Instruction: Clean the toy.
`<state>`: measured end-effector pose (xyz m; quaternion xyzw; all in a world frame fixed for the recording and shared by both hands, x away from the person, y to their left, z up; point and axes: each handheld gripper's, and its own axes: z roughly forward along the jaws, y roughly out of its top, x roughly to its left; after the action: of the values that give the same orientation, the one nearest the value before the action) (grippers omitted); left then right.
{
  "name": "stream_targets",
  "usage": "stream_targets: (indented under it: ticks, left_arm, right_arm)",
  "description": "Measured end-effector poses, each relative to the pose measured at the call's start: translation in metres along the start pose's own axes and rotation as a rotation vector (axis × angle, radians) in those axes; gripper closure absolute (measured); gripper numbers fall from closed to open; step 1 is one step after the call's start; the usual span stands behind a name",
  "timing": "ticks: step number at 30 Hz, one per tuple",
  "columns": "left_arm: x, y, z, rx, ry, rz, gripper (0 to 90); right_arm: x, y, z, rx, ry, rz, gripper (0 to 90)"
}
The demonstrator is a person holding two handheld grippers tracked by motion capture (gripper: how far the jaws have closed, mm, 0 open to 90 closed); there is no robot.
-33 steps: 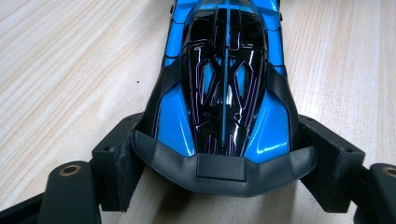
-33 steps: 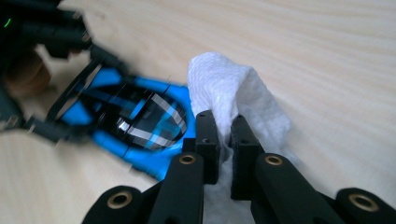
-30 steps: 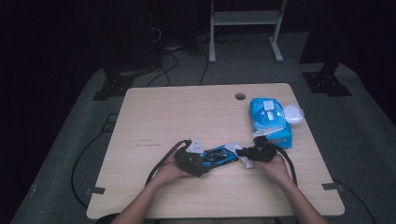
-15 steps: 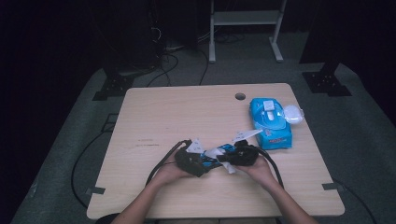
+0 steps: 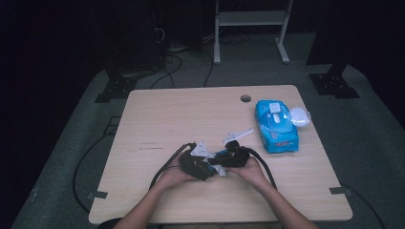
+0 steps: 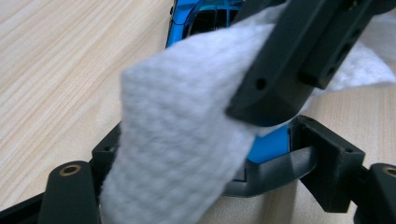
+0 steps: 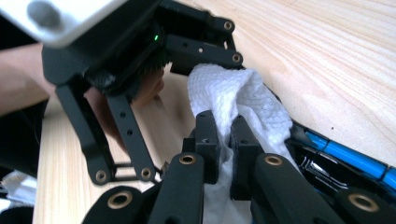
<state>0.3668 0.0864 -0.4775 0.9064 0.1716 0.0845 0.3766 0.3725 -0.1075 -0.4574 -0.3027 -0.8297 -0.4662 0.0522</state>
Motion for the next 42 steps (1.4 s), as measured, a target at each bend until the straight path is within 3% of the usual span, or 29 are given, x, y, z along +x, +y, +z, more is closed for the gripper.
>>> stream_targets:
  ticks: [5, 6, 8, 11, 14, 17, 19, 22, 27, 28, 31, 32, 42]
  left_arm:
    - [0.0, 0.0, 0.0, 0.001, -0.002, 0.002, 23.4]
    - [0.0, 0.0, 0.0, 0.001, 0.0, -0.002, 23.4]
    - [0.0, 0.0, 0.0, 0.0, 0.0, -0.001, 23.4]
    - [0.0, 0.0, 0.0, -0.002, -0.001, 0.004, 23.4]
    - [0.0, 0.0, 0.0, 0.0, 0.0, 0.003, 23.4]
    - [0.0, 0.0, -0.001, 0.003, 0.001, 0.009, 23.4]
    - [0.0, 0.0, -0.001, 0.005, 0.001, 0.01, 23.4]
    - [0.0, 0.0, -0.001, 0.002, 0.001, 0.009, 23.4]
    - [0.001, 0.0, -0.001, 0.001, -0.002, 0.012, 23.4]
    - [0.001, 0.0, -0.001, 0.001, -0.001, 0.012, 23.4]
    - [0.001, -0.001, -0.001, -0.003, 0.0, 0.014, 23.4]
    - [0.0, -0.001, -0.001, -0.003, 0.002, 0.013, 23.3]
    - [0.002, -0.002, -0.005, -0.012, -0.014, 0.002, 21.8]
  right_arm:
    - [0.005, 0.007, 0.011, 0.015, 0.012, 0.005, 84.1]
    - [0.005, 0.012, 0.013, 0.006, -0.019, -0.005, 84.2]
    - [0.003, 0.013, 0.012, 0.006, -0.032, -0.003, 84.1]
    - [-0.008, 0.014, 0.006, 0.007, -0.09, 0.011, 84.1]
    - [-0.009, 0.015, 0.006, 0.005, -0.114, 0.025, 84.1]
    - [0.003, 0.021, 0.019, 0.033, -0.103, -0.034, 84.0]
    - [0.003, 0.021, 0.019, 0.038, -0.108, -0.044, 84.0]
    - [-0.003, 0.019, 0.008, 0.024, -0.151, -0.034, 84.0]
    - [-0.004, 0.019, -0.007, 0.001, -0.178, -0.039, 84.1]
    - [-0.005, 0.02, -0.012, 0.004, -0.209, -0.056, 84.0]
    - [-0.008, 0.02, -0.014, 0.02, -0.226, -0.071, 84.0]
    - [-0.01, 0.018, -0.014, 0.053, -0.238, -0.088, 84.0]
    - [-0.01, 0.018, -0.019, 0.054, -0.216, -0.091, 80.4]
